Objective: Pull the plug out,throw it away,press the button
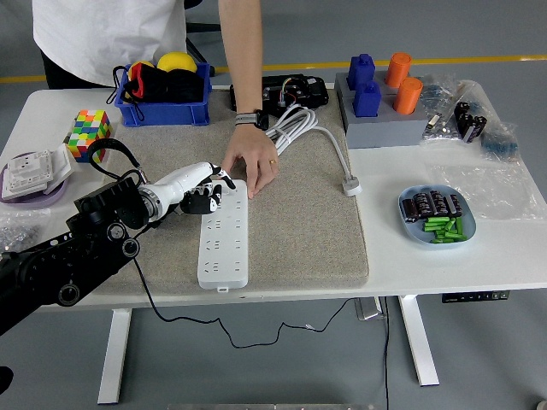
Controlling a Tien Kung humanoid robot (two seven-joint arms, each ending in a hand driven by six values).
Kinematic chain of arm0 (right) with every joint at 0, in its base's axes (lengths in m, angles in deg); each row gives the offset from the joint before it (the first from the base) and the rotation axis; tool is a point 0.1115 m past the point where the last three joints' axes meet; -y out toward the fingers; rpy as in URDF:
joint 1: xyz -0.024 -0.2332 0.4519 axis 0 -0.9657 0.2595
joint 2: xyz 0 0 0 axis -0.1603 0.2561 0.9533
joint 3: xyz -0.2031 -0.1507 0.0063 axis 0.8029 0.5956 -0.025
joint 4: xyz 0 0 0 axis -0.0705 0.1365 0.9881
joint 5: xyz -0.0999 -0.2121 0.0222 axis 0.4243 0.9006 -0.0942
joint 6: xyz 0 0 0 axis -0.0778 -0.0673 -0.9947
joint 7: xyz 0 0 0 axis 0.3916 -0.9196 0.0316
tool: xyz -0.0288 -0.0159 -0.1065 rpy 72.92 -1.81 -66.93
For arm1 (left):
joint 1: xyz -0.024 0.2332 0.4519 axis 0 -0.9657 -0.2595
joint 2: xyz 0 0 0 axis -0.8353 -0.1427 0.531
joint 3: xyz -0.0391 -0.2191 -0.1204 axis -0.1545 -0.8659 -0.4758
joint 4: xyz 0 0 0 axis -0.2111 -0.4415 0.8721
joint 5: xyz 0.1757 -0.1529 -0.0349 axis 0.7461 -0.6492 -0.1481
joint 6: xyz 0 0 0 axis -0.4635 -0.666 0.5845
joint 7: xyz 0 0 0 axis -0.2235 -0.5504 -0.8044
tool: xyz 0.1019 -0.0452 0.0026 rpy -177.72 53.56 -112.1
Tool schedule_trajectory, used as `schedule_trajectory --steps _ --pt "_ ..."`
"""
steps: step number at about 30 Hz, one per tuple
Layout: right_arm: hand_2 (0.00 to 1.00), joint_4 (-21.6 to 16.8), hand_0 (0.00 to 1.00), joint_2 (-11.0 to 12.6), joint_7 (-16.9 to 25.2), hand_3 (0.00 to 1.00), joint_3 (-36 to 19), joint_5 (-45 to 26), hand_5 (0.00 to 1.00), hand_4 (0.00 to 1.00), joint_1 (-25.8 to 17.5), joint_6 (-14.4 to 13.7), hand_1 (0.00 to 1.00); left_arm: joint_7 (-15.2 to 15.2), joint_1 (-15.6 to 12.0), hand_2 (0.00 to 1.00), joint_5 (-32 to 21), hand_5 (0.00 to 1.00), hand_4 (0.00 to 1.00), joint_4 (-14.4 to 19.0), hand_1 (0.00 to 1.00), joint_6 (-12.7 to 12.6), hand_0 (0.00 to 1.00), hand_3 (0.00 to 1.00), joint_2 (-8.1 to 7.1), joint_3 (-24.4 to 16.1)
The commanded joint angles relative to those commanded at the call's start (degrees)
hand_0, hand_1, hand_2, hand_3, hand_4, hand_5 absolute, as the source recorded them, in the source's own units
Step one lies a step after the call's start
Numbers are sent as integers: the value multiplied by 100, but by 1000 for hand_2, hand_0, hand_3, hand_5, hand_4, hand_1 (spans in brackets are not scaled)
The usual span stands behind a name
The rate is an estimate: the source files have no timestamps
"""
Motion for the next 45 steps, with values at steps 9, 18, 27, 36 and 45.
schedule_trajectory --steps 9,18,27,36,45 --pt "658 -1 725 4 1 651 47 -23 605 749 15 0 678 88 170 129 76 2 48 -306 28 -52 2 683 107 190" --pt "658 -1 725 21 1 649 62 -27 605 749 9 -2 679 171 304 132 87 2 26 -621 27 -12 2 683 156 341" --pt "658 1 724 12 6 649 47 -16 604 749 -1 -6 678 201 274 134 4 2 20 -550 27 50 2 679 92 474" --pt "658 -3 724 9 12 650 33 -10 604 749 9 -10 677 158 231 134 36 2 15 -347 27 25 2 676 43 302" --pt "658 -1 723 -4 13 650 19 3 604 749 0 -10 678 -117 -72 172 237 2 327 65 98 -221 76 698 -69 -589"
